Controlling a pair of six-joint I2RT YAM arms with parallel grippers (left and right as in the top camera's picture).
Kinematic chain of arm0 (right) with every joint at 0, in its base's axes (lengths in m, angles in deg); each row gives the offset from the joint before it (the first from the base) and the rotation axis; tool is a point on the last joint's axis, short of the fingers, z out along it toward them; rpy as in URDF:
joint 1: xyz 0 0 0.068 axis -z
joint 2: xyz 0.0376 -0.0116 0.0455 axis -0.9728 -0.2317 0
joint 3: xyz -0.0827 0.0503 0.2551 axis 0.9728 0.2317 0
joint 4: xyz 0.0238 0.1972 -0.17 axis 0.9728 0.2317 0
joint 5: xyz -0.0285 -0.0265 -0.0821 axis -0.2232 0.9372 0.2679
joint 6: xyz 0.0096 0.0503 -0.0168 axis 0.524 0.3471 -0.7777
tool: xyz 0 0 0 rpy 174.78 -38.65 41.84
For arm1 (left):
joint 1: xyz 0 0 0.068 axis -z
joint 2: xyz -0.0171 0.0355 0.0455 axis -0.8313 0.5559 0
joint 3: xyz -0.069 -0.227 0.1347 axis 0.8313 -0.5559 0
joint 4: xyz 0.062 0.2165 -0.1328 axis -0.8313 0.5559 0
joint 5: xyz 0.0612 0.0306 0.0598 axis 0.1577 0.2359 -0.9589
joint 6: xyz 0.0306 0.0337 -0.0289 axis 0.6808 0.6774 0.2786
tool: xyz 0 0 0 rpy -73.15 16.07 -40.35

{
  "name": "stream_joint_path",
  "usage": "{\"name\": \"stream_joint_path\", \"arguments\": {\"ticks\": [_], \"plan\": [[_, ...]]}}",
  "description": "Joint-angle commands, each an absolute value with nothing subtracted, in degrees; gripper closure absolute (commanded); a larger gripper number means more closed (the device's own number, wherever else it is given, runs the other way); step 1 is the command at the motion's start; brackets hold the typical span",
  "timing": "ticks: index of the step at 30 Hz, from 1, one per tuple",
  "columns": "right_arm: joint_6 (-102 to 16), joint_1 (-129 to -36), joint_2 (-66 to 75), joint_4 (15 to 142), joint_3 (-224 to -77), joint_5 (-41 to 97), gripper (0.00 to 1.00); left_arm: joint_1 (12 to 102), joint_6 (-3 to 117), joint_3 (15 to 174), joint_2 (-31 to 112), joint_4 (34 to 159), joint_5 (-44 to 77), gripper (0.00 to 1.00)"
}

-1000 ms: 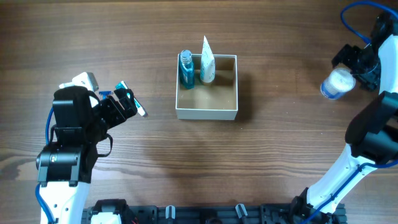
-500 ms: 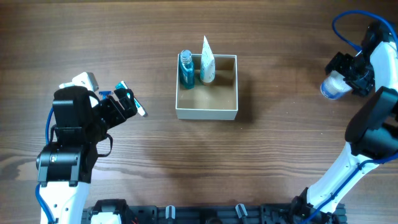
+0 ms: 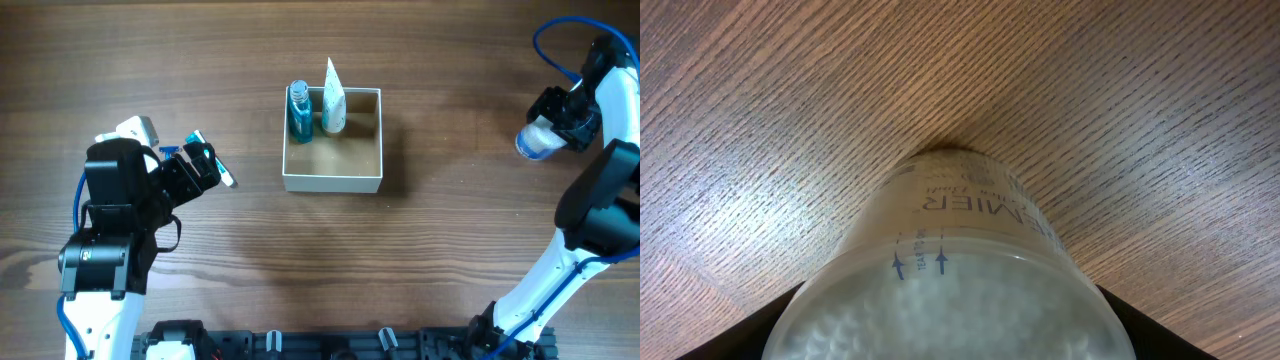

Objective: Pack container
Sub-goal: 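Move the right gripper to the cotton-swab tub and grasp it, then carry the cotton-swab tub into the box and lower it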

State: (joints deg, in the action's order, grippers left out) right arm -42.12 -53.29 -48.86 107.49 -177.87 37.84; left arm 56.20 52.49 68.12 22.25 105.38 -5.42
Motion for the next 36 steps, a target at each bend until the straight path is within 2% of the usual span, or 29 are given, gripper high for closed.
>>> {"name": "stream_joint_path", "arguments": {"ticks": [1,2,3,7,12,16,20,23,26,36], "plan": [[-42.45,-53.55,-49.89,108.41,-177.54,37.12,0.70,56.46,51.99,69.26,22.38,105.35,-4.77,0.00],[-42.47,-53.55,-49.83,108.74,-177.56,37.12,0.86,56.46,51.99,69.26,22.38,105.35,-4.77,0.00],[-42.47,-53.55,-49.61,109.13,-177.56,37.14,0.96,56.46,51.99,69.26,22.36,105.38,-4.77,0.00],[-43.24,-54.34,-46.55,109.96,-177.56,37.14,0.96,56.46,51.99,69.26,22.36,105.38,-4.77,0.00],[-46.30,-59.67,-34.26,109.50,-177.63,37.06,0.96,56.46,51.99,69.26,22.38,105.38,-4.77,0.00],[-49.36,-69.82,-22.09,109.35,-177.63,36.10,0.96,56.46,51.99,69.26,22.36,105.38,-4.77,0.00],[-49.25,-84.13,-14.96,108.80,-177.63,36.07,0.96,56.46,51.99,69.26,22.38,105.38,-4.77,0.00],[-48.83,-93.92,-15.51,107.84,-177.60,36.12,0.96,56.46,51.99,69.26,22.38,105.38,-4.77,0.00],[-48.66,-98.89,-18.02,105.77,-177.60,36.10,0.96,56.46,51.99,69.26,22.38,105.38,-4.77,0.00],[-47.22,-101.18,-29.70,107.82,-177.60,32.40,0.96,56.46,51.99,69.26,22.38,105.38,-4.77,0.00]]}}
